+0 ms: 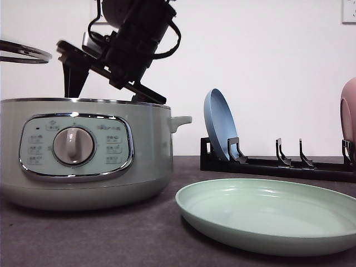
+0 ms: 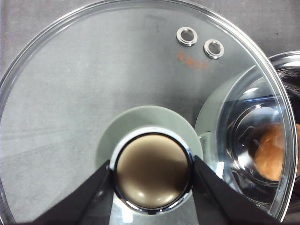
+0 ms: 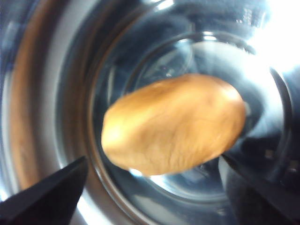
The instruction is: The right arm pick the green plate and place it on desk, then the left arm uncap open the steamer lid, the right arm pick the potato and place it on the plate, then the right arm cap close the steamer lid
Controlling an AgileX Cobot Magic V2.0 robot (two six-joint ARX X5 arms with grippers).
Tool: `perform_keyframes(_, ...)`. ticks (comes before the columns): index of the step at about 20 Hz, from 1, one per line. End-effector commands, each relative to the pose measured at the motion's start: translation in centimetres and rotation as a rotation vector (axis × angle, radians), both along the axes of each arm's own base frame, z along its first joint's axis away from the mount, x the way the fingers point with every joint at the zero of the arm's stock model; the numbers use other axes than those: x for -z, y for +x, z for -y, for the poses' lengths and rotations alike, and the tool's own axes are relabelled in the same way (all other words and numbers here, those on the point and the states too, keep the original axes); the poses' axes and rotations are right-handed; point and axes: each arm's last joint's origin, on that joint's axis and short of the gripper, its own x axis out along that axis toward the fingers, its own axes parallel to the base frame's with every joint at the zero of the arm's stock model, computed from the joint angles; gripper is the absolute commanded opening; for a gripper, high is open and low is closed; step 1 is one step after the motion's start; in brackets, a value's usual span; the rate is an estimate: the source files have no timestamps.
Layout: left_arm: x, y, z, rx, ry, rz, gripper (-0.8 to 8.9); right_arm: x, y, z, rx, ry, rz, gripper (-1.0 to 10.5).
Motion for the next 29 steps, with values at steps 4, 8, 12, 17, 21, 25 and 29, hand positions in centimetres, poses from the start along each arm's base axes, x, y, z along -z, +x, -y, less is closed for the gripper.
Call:
perform_keyframes(4, -1.1, -0.3, 0.0, 0.013, 0.005, 0.065, 0.07, 0.3, 0.5, -1.1, 0.009, 0.043, 0.031, 4.9)
perform_keyframes(8, -1.1, -0.3, 0.0, 0.013, 0.005, 0.065, 0.07, 0.0, 0.9, -1.2, 0.018, 0.070, 0.060, 4.9)
perform_keyframes(12, -1.1, -0.3, 0.0, 0.013, 0.005, 0.066, 0.07, -0.1, 1.1, -1.3, 0.049, 0.076, 0.087, 4.9)
perform_keyframes(17, -1.1, -0.3, 0.0, 0.013, 0.005, 0.066, 0.07, 1.7, 1.4, -1.9, 0.077, 0.065, 0.045, 4.9)
perform_keyframes(21, -1.1, -0.3, 0.0, 0.013, 0.005, 0.067, 0.07, 3.2, 1.6, -2.4, 0.081, 0.053, 0.028, 4.9)
perform_keyframes(25, -1.2, -0.3, 0.0, 0.013, 0.005, 0.070, 0.07, 3.6, 1.6, -2.6, 0.082, 0.042, 0.029, 4.5)
perform_keyframes(29, -1.2, -0.3, 0.0, 0.013, 0.005, 0.069, 0.07, 3.6, 1.6, -2.7, 0.082, 0.043, 0.037, 1.6)
